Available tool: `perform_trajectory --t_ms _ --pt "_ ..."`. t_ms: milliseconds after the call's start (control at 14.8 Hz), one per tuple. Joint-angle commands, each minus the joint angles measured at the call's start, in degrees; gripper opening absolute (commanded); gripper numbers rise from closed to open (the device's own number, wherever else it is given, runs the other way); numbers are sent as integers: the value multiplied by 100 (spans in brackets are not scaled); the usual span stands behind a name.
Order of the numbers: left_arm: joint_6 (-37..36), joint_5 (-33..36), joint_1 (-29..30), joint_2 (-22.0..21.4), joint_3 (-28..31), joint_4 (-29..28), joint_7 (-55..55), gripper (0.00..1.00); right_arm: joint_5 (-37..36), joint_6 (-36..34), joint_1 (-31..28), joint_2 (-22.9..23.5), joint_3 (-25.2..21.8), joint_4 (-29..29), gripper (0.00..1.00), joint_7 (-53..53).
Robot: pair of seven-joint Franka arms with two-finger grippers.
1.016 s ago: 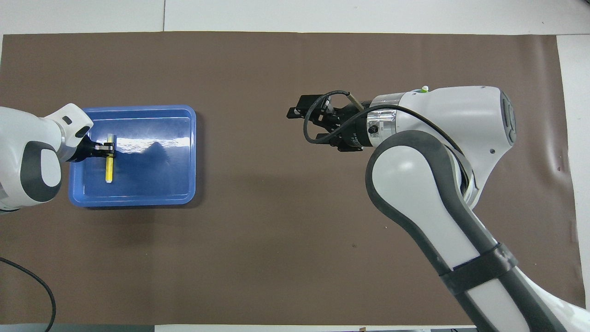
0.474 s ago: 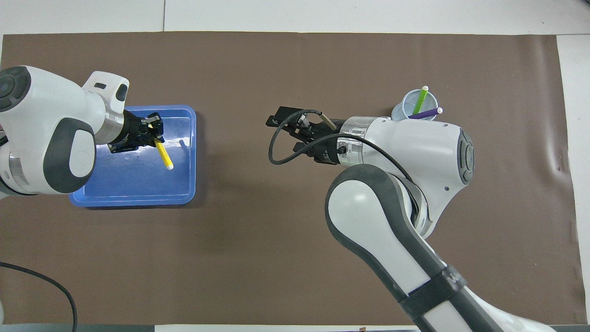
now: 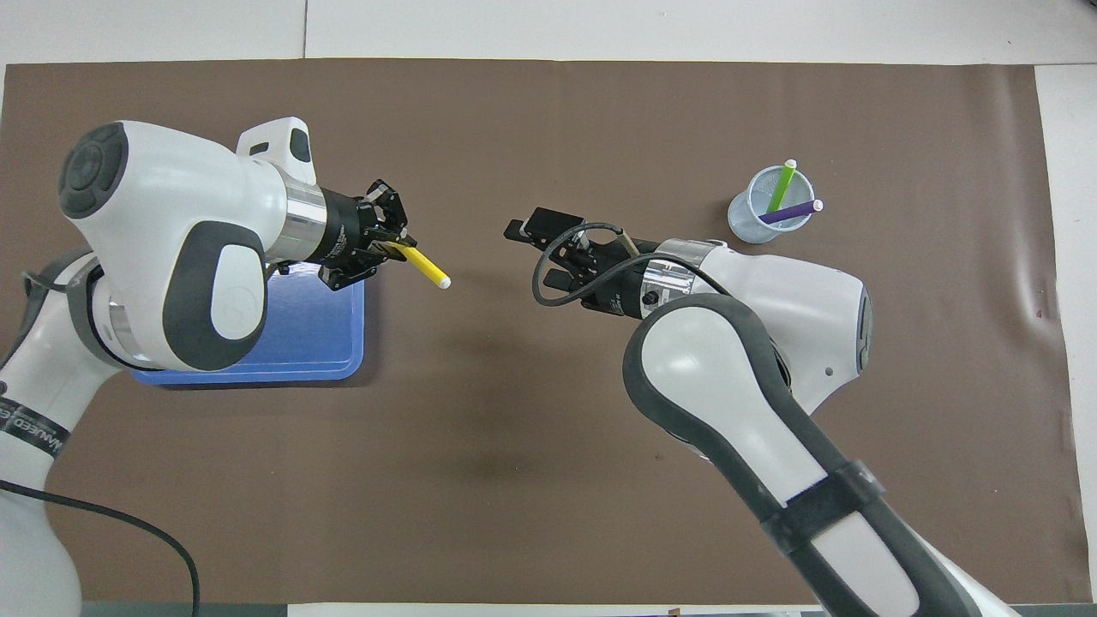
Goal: Transfer and insert pens with both arms
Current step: 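Lift the yellow pen toward the right gripper while the right gripper approaches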
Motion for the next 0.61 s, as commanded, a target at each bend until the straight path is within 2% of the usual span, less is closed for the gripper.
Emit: perform_trajectory --t_ms 0,203,339,474,542 --pt "540 -361 -349 220 83 255 -648 0 141 207 129 -235 10 -295 100 -236" --pt "928 -502 -648 247 91 309 -1316 0 141 207 138 -278 10 -383 100 -245" --pt "929 -485 -710 247 83 274 -1326 0 141 190 120 -270 10 -374 99 -236" --pt "859 -485 -781 239 91 247 -1335 0 141 181 85 -252 10 -331 93 -227" --pt "815 -485 -798 238 91 238 -1335 0 141 155 59 -244 10 -304 92 -227"
